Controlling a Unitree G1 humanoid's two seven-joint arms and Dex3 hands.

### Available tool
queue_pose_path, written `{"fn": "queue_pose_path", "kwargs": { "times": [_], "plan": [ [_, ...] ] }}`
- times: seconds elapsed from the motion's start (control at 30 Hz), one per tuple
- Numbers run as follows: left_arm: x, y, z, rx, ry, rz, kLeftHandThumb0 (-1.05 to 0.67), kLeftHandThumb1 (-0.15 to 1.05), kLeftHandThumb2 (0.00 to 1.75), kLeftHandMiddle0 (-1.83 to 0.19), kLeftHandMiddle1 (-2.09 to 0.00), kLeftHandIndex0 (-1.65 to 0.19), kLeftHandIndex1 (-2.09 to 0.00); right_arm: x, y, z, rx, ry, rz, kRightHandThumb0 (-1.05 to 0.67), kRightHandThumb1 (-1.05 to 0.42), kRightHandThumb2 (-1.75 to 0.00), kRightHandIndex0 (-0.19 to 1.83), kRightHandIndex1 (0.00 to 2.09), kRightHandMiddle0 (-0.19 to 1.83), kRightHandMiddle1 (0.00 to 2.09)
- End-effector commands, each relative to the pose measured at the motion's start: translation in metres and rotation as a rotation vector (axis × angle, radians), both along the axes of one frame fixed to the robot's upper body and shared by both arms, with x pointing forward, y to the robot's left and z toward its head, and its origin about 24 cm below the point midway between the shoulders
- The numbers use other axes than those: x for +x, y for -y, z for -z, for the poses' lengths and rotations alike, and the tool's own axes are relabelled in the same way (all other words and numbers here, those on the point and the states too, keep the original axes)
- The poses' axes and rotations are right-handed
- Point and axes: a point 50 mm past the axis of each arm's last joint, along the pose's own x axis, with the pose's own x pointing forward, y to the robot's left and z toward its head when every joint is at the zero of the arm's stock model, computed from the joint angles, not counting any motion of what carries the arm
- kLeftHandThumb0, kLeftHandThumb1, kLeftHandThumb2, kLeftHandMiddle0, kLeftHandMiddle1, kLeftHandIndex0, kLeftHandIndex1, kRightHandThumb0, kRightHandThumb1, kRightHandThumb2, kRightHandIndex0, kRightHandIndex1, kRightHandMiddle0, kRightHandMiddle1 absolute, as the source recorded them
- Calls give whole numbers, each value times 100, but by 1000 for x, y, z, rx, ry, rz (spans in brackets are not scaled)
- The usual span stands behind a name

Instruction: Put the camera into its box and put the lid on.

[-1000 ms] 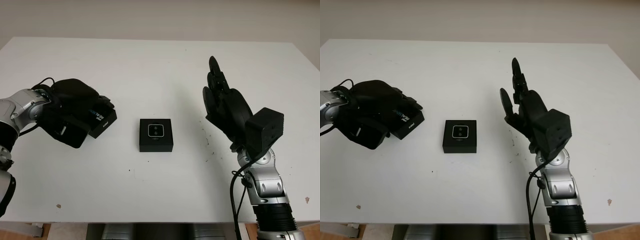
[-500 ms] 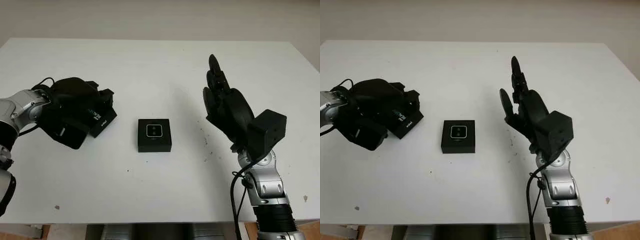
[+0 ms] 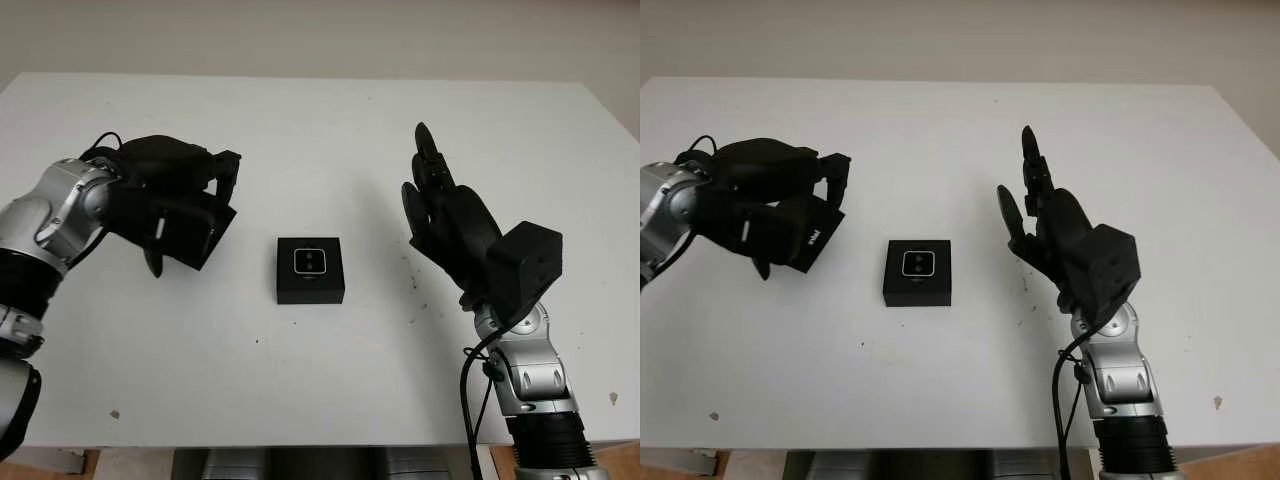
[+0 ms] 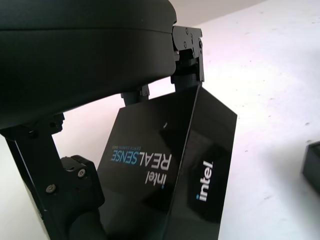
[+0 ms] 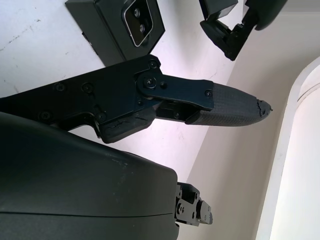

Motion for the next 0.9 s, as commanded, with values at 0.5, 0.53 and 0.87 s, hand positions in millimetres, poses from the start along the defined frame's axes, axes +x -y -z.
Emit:
{"fn": "queue_pose_path", "kwargs": {
  "times": [0.5, 0.53, 0.87],
  "plan": [
    [-10, 23, -23, -98, -147, -38, -31, 105, 26, -37, -183, -27, -188, -1, -7, 1, 32, 13, -17, -86, -105, -58, -19, 0, -19, 1],
    [-10, 26, -25, -101, -154, -44, -31, 105, 26, -36, -184, -28, -191, -1, -7, 1, 36, 12, -17, -85, -105, -58, -19, 0, -19, 1],
    [-8, 53, -45, -141, -170, -47, -26, 105, 24, -39, -182, -40, -205, 2, -12, 0, 18, 40, -22, -84, -105, -58, -19, 0, -19, 4]
  ]
}}
